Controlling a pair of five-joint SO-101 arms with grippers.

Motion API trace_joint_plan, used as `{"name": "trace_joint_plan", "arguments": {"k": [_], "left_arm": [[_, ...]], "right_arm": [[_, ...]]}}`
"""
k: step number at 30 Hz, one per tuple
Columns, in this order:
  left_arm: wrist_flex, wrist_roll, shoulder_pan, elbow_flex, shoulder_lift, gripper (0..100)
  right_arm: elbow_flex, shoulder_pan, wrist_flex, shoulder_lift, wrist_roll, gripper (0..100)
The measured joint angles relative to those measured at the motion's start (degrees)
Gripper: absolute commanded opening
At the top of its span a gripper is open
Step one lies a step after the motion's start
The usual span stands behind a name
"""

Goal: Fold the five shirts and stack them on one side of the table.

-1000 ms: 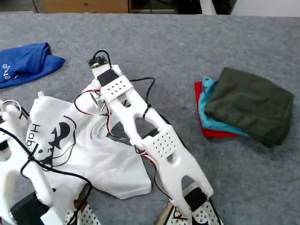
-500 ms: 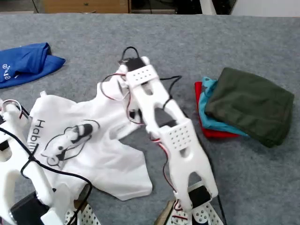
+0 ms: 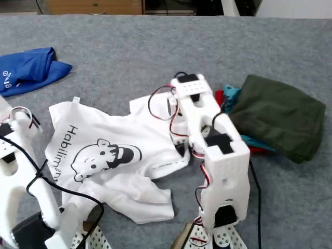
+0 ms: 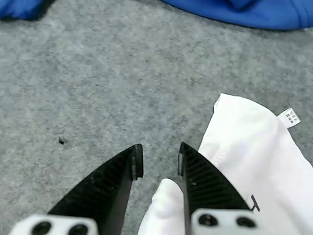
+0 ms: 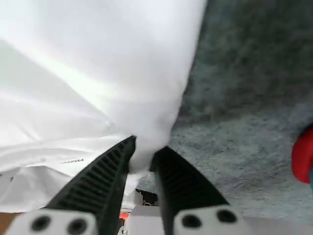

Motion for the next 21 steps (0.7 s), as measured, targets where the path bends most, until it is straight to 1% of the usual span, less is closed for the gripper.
{"name": "trace_joint_plan", "arguments": {"k": [1, 2, 6, 8, 12, 15, 17, 21], "left_arm": [[0.0, 0.0, 0.0, 0.0, 0.0, 14], [0.0, 0.0, 0.0, 0.0, 0.0, 14], [-1.85, 0.35, 0.09, 0.44, 0.0, 14], [-3.6, 2.2, 0.18, 1.05, 0.0, 14], [-9.23, 6.51, 0.18, 5.01, 0.0, 14], [-16.7, 10.11, 1.58, 10.64, 2.2, 14], [-20.4, 11.08, 2.02, 11.52, 4.31, 14], [-21.45, 11.52, 1.85, 10.55, 8.79, 14]], "right_arm": [[1.41, 0.09, -0.35, -0.88, 0.26, 30.4], [2.55, 0.09, -0.35, -1.93, 0.88, 31.3], [3.34, 0.62, 0.7, -7.47, 4.13, 31.3], [3.16, 0.97, 2.9, -11.16, 5.01, 31.3], [1.23, 1.32, 4.57, -18.02, 7.65, 31.3], [-1.76, 1.49, 4.75, -20.84, 7.91, 31.3], [-4.48, 1.41, 4.75, -21.1, 8.09, 31.3], [-7.91, 1.49, 4.75, -21.1, 8.09, 31.3]]}}
